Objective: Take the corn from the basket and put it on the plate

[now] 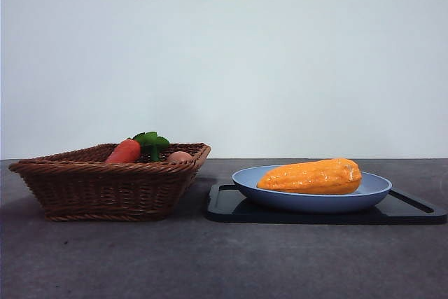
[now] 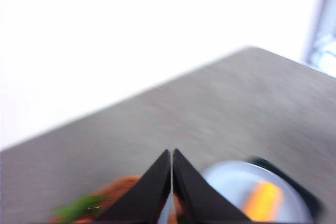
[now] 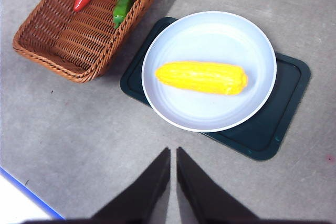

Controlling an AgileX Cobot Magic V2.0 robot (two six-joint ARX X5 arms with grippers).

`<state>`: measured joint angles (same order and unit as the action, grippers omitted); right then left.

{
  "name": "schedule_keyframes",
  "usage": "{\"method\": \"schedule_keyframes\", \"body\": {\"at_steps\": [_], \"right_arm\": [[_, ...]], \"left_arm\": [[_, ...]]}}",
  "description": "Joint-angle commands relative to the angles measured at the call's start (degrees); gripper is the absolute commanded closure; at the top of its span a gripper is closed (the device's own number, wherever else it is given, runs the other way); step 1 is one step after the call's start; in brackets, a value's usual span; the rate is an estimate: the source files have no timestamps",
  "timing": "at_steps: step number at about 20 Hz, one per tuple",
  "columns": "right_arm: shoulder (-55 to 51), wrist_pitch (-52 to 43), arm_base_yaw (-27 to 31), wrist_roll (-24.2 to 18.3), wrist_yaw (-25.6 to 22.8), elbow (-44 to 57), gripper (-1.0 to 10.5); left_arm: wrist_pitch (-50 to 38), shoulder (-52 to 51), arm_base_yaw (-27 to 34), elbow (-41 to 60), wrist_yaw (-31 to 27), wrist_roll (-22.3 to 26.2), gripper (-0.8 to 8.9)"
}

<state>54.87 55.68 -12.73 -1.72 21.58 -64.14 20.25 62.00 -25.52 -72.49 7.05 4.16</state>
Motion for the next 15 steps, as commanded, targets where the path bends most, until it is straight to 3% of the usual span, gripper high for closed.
{"method": "schedule_keyframes", "body": {"at_steps": [1,7,10,15], "right_arm": [[0.44,-0.44,-0.15,-0.26,-0.04,-1.18,9.4],[0.44,-0.44,-0.15,-0.26,-0.07,-1.18,9.4],[0.44,-0.44,-0.15,-0.26,-0.07,-1.18,9.4],[0.44,-0.44,-0.15,-0.26,-0.07,-1.18,9.4]], "left_arm": [[-2.01,-5.22,8.07,5.51,-0.07,1.18,8.06],[-14.32,-25.42,24.87,30.97,-0.07,1.18,8.06],[-19.41,-33.83,27.54,43.17,-0.07,1.11,8.06],[-20.13,-44.87,28.30,57.66,-0.07,-0.74,8.06]]}}
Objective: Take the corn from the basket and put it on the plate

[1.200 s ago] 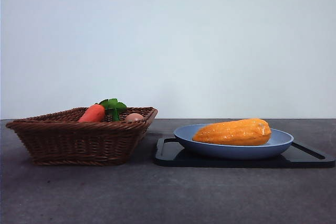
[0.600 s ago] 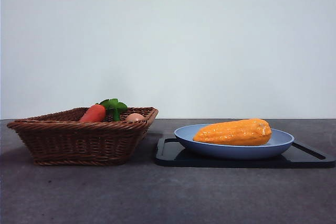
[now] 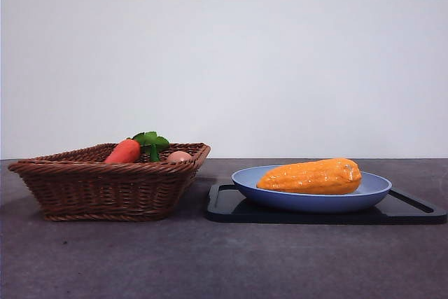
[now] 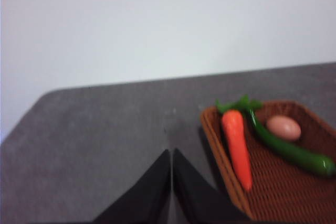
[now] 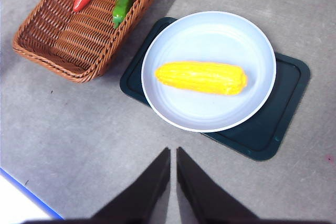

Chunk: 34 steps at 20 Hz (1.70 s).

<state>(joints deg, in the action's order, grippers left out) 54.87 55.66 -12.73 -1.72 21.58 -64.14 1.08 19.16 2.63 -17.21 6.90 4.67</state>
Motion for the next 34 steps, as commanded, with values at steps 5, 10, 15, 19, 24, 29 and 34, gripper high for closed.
{"method": "schedule_keyframes", "body": {"at_steps": [5,10,15,19,24,29,34], "right_arm": [[0.44,-0.42,-0.15,-0.26,-0.07,-1.18,9.4],[0.44,-0.42,-0.15,-0.24,-0.07,-1.18,9.4],[0.44,-0.42,-0.15,-0.26,-0.07,-1.18,9.4],[0.44,-0.39,-0.15,-0.26,-0.04,-1.18,9.4],[0.44,-0.42,-0.15,-0.26,-0.07,-1.18,9.4],[0.44,-0.42,-0.15,-0.26,-0.07,-1.18,9.4],[0.44,-0.42,-0.15,-0.24,-0.07,-1.18,9.4]], "left_arm": [[-0.33,-9.66,0.15,11.17,0.09,-1.38,8.06],[2.47,-14.16,0.15,14.51,0.09,-2.54,8.06],[5.84,-17.84,0.15,16.63,0.09,-3.13,8.06],[9.18,-18.99,0.15,17.05,0.09,-4.33,8.06],[9.09,-18.99,0.13,17.05,0.13,-4.28,8.06],[9.09,-18.99,0.13,17.05,0.13,-4.28,8.06],[9.09,-18.99,0.13,17.05,0.13,-4.28,8.06]]}}
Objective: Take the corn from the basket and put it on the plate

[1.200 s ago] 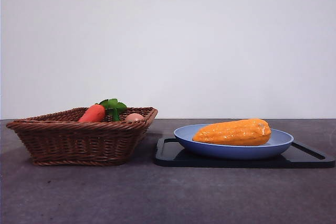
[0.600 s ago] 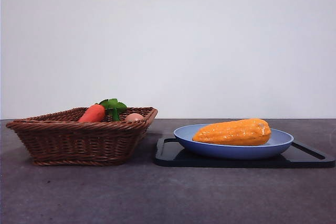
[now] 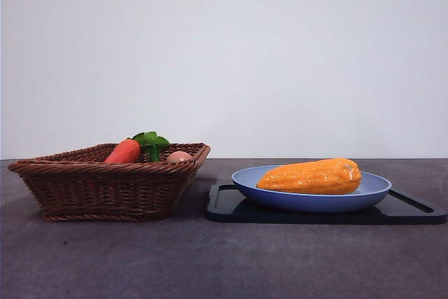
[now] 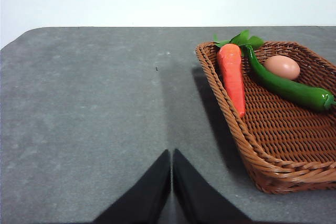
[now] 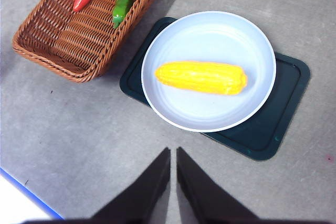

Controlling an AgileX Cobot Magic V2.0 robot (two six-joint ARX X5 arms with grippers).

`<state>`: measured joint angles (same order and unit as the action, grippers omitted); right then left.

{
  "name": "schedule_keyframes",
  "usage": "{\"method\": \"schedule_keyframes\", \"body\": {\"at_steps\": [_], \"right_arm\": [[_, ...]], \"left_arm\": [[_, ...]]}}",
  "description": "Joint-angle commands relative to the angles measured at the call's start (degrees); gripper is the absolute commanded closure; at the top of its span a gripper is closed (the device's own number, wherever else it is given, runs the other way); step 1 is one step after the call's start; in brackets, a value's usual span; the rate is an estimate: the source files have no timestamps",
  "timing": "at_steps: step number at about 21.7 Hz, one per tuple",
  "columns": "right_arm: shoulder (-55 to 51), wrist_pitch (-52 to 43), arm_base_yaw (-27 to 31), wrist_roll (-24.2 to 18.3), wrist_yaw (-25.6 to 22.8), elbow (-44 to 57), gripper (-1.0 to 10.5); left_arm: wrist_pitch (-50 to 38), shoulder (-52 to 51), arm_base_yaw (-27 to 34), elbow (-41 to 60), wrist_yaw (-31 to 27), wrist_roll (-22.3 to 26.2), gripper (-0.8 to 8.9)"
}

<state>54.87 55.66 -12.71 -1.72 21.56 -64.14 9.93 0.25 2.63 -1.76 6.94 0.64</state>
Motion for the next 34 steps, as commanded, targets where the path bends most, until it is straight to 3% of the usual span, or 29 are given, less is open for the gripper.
{"method": "schedule_keyframes", "body": {"at_steps": [1,4,7,10,16,19,25,34], "right_arm": [[0.44,-0.42,-0.17,-0.24,-0.04,-1.18,9.4],[0.44,-0.37,-0.17,-0.24,0.00,-1.18,9.4],[-1.03,-2.60,1.16,-3.26,-2.51,-1.09,9.4],[-6.58,-14.43,4.96,-3.67,-5.09,2.56,9.4],[-25.97,-38.25,12.59,-3.19,-5.25,26.75,9.4],[-35.15,-47.06,13.25,-3.23,-9.44,38.64,9.4],[-44.83,-54.27,13.20,-1.27,-11.43,51.15,9.4],[-52.61,-54.82,12.46,0.07,-15.32,59.63,9.4]], "left_arm": [[0.24,-0.09,0.13,1.60,0.09,-0.26,8.06],[0.24,-0.09,0.13,1.60,0.09,-0.26,8.06],[0.24,-0.09,0.13,1.60,0.09,-0.26,8.06],[0.24,-0.09,0.13,1.60,0.09,-0.26,8.06],[0.24,-0.09,0.13,1.60,0.09,-0.26,8.06],[0.24,-0.09,0.13,1.60,0.09,-0.26,8.06],[0.24,-0.09,0.13,1.60,0.09,-0.26,8.06],[0.24,-0.09,0.13,1.60,0.09,-0.26,8.06]]}}
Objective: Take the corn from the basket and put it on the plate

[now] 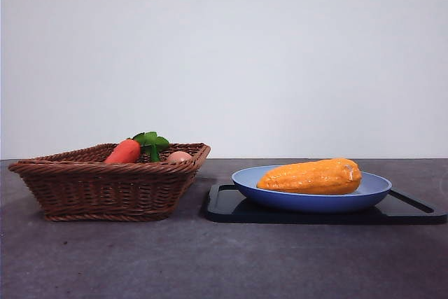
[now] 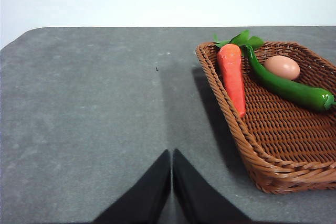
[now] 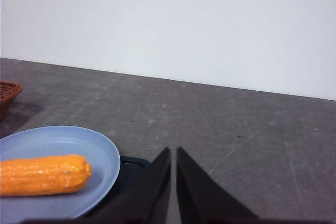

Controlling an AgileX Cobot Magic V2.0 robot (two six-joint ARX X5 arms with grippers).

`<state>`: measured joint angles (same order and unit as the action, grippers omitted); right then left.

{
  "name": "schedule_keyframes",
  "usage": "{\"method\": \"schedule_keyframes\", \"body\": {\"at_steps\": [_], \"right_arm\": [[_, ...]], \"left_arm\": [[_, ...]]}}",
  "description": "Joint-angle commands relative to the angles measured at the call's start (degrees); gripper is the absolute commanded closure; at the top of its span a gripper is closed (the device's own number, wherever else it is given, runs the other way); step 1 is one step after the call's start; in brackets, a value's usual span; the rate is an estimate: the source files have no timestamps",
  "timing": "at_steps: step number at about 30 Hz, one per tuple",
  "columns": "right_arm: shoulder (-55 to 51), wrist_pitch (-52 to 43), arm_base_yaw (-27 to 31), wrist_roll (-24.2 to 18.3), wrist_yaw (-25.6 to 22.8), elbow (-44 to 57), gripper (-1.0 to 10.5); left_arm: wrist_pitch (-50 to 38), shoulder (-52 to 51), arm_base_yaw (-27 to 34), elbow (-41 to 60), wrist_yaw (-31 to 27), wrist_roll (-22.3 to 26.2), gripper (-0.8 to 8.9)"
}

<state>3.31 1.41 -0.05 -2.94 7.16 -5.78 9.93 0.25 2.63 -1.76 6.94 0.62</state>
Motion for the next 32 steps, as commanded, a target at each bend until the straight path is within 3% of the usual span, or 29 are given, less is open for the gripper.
{"method": "schedule_keyframes", "body": {"at_steps": [1,9,20,32], "right_arm": [[-1.49,-0.57,-0.20,1.53,-1.44,1.86,9.4],[-3.10,1.01,-0.22,3.87,-1.64,5.25,9.4],[-3.10,7.91,-0.20,4.00,-1.62,5.25,9.4],[-3.10,7.63,-0.20,4.00,-1.64,5.25,9.4]], "left_arm": [[0.24,-0.09,0.13,1.60,0.09,-0.24,8.06],[0.24,-0.09,0.13,1.60,0.09,-0.24,8.06],[0.24,-0.09,0.13,1.60,0.09,-0.24,8.06],[0.24,-0.09,0.13,1.60,0.09,-0.24,8.06]]}}
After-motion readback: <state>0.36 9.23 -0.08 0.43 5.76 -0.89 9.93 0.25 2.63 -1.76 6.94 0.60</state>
